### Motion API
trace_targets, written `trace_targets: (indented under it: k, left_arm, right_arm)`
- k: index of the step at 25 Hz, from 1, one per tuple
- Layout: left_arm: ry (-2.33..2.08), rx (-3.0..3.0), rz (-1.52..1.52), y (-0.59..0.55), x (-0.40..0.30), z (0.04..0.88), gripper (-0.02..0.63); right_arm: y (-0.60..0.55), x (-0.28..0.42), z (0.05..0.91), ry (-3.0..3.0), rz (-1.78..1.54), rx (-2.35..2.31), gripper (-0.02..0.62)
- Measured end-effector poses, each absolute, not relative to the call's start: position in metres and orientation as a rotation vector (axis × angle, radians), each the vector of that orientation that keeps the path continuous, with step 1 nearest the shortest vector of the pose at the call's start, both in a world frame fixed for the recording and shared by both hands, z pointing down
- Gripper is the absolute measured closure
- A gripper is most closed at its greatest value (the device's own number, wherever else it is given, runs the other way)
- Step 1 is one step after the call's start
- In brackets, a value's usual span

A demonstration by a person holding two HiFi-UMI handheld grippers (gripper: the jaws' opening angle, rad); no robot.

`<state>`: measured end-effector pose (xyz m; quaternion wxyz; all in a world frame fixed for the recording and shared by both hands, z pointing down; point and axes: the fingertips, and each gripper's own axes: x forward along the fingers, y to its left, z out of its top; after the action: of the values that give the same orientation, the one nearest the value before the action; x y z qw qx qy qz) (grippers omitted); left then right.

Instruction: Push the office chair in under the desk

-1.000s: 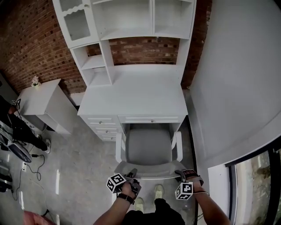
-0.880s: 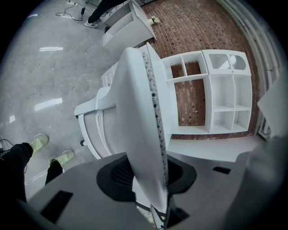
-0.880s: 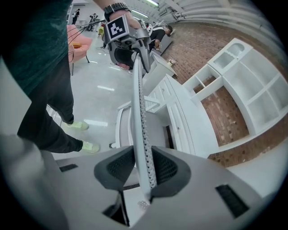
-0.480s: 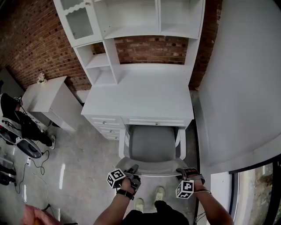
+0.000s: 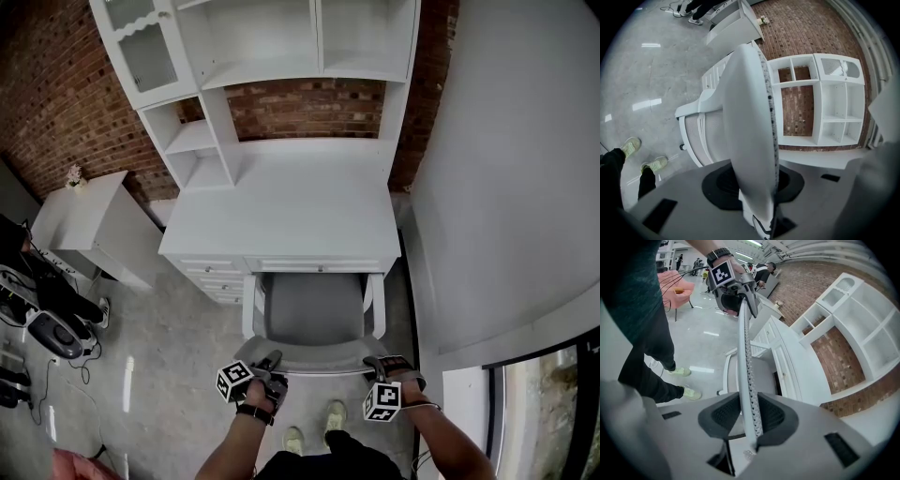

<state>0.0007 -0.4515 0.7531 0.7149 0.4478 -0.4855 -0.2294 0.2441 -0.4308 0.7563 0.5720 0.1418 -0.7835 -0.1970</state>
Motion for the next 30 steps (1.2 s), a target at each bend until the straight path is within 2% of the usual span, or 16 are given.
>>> trace_targets:
  k: [8, 12, 16, 23, 30]
  left_arm:
    - [-1.079, 1.035, -0.487, -0.460, -0.002, 0.755, 0.507]
    - [-1.021, 1.099, -0.465, -0.454, 0.003, 0.748, 0.408]
    - [-1.013, 1.134, -0.432, -0.441, 0.001, 0.742, 0.402]
    - [-0.994, 1.209, -0.364, -0.415, 0.001, 0.721, 0.417]
    - [-0.921, 1.313, -0.326, -0.390, 0.014, 0.683, 0.493]
  right_arm:
    - [-0.432, 0.241, 0.757, -1.858, -0.426, 0.363, 0.485]
    - [-0.432, 0.243, 0.751, -1.911, -0.376, 0.427, 0.457]
    - [-0.428, 0.240, 0.737, -1.952, -0.320, 0.476, 0.456]
    - [-0.416, 0.228, 0.707, -2.019, -0.239, 0.618, 0.468]
    - [-0.407, 0.206, 0.664, -2.170, -0.016, 0.849, 0.552]
